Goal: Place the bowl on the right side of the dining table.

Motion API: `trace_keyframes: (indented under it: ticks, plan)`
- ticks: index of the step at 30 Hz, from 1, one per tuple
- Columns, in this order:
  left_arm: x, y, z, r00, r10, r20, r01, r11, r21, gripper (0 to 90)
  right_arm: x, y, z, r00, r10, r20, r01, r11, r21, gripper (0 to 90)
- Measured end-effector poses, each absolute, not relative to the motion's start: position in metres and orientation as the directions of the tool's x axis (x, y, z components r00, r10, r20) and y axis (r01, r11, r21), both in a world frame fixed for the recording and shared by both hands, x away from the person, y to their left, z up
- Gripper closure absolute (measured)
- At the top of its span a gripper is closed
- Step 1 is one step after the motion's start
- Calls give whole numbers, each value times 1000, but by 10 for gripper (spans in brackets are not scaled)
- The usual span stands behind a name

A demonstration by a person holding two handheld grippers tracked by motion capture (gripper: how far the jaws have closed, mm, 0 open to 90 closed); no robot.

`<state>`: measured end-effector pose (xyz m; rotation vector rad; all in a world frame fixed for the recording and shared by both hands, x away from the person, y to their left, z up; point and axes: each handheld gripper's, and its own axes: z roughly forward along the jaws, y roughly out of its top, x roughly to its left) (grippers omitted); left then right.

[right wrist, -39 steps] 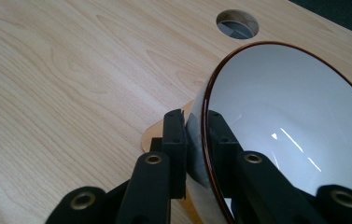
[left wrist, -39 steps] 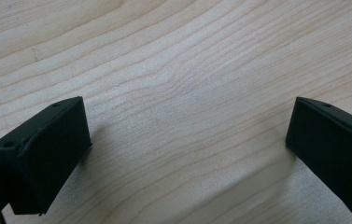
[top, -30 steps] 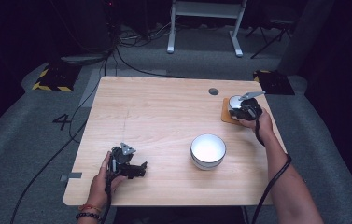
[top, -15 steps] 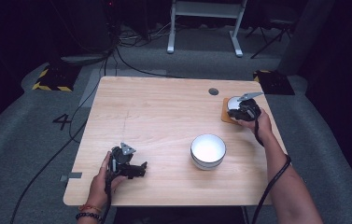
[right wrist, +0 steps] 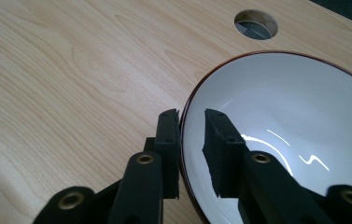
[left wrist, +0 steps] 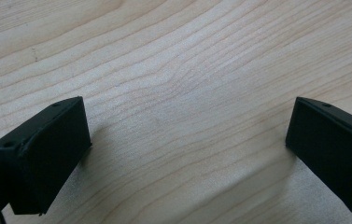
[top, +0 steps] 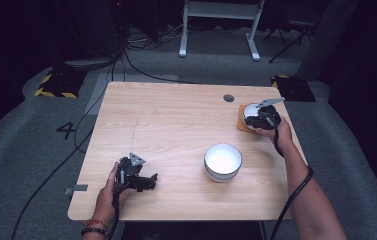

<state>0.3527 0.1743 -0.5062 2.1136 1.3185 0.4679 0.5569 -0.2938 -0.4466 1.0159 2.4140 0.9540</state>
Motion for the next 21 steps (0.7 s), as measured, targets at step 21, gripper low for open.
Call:
trace_keyframes:
  ticks: [21]
  plan:
    - [352, 174, -506, 445, 895, -23, 688, -326, 648, 2, 543, -300, -434, -680, 731, -55, 478, 499, 723, 652]
